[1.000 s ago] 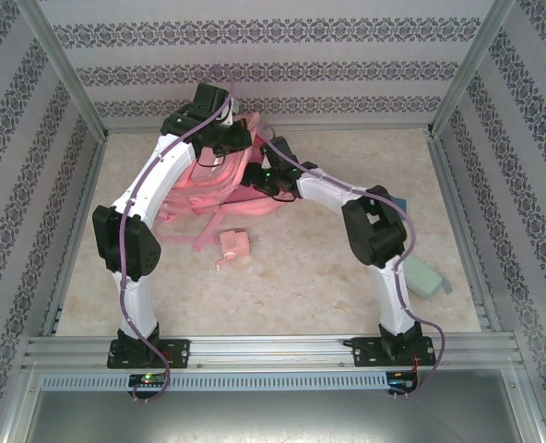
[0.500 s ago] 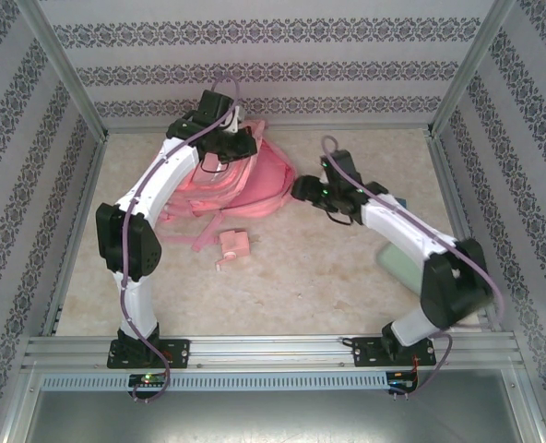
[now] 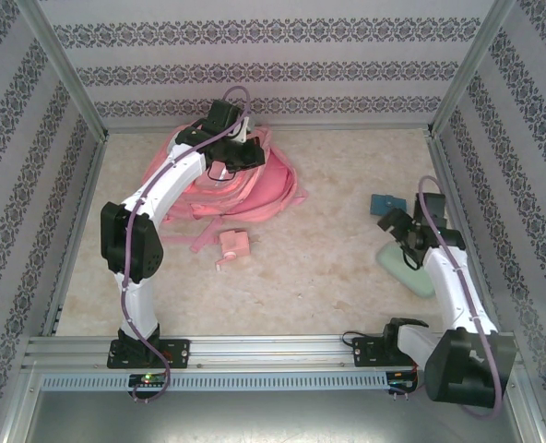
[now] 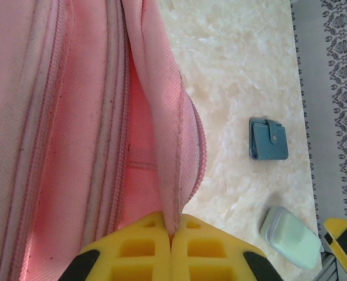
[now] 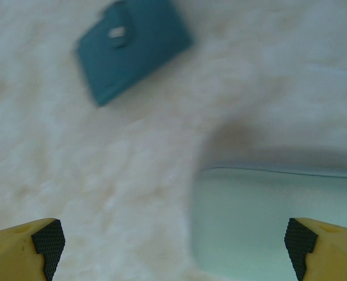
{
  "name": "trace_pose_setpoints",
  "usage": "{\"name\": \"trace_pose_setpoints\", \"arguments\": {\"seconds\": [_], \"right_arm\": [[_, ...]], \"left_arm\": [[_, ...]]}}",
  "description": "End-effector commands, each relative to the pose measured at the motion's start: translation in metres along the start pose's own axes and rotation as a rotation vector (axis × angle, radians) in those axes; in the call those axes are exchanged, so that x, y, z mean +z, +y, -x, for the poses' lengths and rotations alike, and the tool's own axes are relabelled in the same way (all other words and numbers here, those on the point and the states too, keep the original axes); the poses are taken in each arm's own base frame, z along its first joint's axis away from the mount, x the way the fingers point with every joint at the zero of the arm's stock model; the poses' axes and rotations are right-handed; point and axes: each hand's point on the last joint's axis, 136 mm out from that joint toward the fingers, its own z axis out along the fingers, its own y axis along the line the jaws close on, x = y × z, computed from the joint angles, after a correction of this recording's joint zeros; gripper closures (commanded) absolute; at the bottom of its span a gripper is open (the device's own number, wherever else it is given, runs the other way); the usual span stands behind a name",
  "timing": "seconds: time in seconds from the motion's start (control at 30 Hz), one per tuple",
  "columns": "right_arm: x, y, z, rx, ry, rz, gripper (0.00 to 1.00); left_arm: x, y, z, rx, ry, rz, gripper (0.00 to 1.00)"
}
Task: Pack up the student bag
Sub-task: Move the pencil pouch to the middle-right of the table.
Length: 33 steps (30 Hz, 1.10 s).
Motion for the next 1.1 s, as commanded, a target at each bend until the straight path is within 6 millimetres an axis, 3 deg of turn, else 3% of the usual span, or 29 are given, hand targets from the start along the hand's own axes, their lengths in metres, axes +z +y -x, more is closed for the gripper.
{"name": "trace_pose_setpoints", "arguments": {"seconds": [0.0, 0.17, 0.3, 0.53, 0.67, 0.77, 0.9, 1.07], "right_arm": [[0.003, -0.032, -0.014, 0.05, 0.033, -0.083, 0.02], [0.022, -0.022, -0.039, 0.077, 0.144, -0.003, 0.02], [0.031, 0.004, -0.058, 0.05, 0.197, 0.073, 0.02], [0.036, 0.079, -0.087, -0.014, 0.31, 0.215, 0.02], [0.023, 0.135, -0.098, -0.106, 0.337, 0.327, 0.02], [0.007, 0.163, -0.095, -0.18, 0.334, 0.388, 0.02], [0.003, 0.155, -0.071, -0.273, 0.272, 0.304, 0.02], [0.032, 0.123, -0.05, -0.306, 0.286, 0.212, 0.02]], "left_arm": [[-0.027, -0.046, 0.006, 0.083, -0.05, -0.131, 1.0], [-0.026, -0.045, 0.006, 0.082, -0.048, -0.122, 1.0], [-0.024, -0.044, 0.007, 0.077, -0.048, -0.122, 1.0], [-0.024, -0.046, 0.009, 0.075, -0.049, -0.124, 1.0], [-0.024, -0.045, 0.008, 0.078, -0.048, -0.12, 1.0], [-0.026, -0.044, 0.007, 0.08, -0.051, -0.115, 1.0], [-0.027, -0.043, 0.006, 0.081, -0.052, -0.112, 1.0], [-0.027, -0.044, 0.006, 0.082, -0.053, -0.113, 1.0]]}}
